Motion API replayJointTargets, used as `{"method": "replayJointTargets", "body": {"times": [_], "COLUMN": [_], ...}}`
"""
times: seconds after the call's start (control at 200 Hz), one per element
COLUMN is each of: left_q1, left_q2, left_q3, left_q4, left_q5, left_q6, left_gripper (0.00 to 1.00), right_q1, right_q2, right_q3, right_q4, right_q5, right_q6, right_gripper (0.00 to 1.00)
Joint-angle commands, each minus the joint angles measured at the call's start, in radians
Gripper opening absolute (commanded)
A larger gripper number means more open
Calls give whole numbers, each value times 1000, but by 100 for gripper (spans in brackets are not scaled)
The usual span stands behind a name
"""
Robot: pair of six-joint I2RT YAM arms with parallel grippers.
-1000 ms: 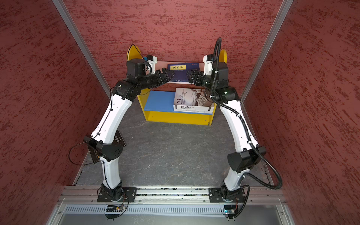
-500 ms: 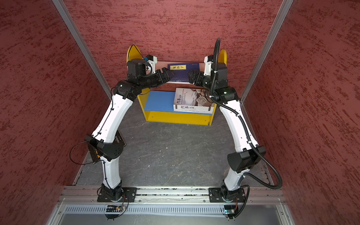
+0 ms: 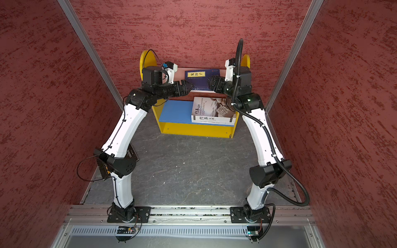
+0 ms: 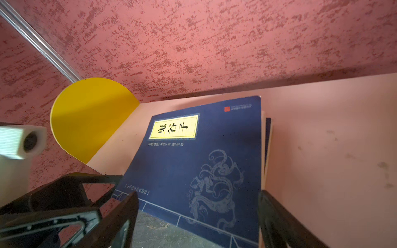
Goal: Stacking books/files
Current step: Place the book at the bookshelf.
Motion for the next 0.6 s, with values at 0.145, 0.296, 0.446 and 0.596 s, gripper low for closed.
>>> {"method": "replayJointTargets", "body": {"times": [0.145, 0.296, 0.446, 0.596], "left_q1": [-8, -11, -18, -35], "left_q2": [4, 2, 2, -8], "left_q3": [-27, -35, -42, -79], "left_q4": [7, 9, 14, 57], "left_q5": [-46, -66, -112, -174], "left_q6": [178, 219, 265, 301], "left_gripper": [79, 77, 75, 69], "right_q1": [3, 6, 13, 14], "right_q2": [3, 3, 6, 2], "right_q3": [15, 15, 15, 15], "right_q4": [-63, -73, -89, -91], "right_q5": [8, -17, -19, -17], "right_q6": [-32, -24, -23, -21], "right_gripper": [86, 85, 84, 84]}}
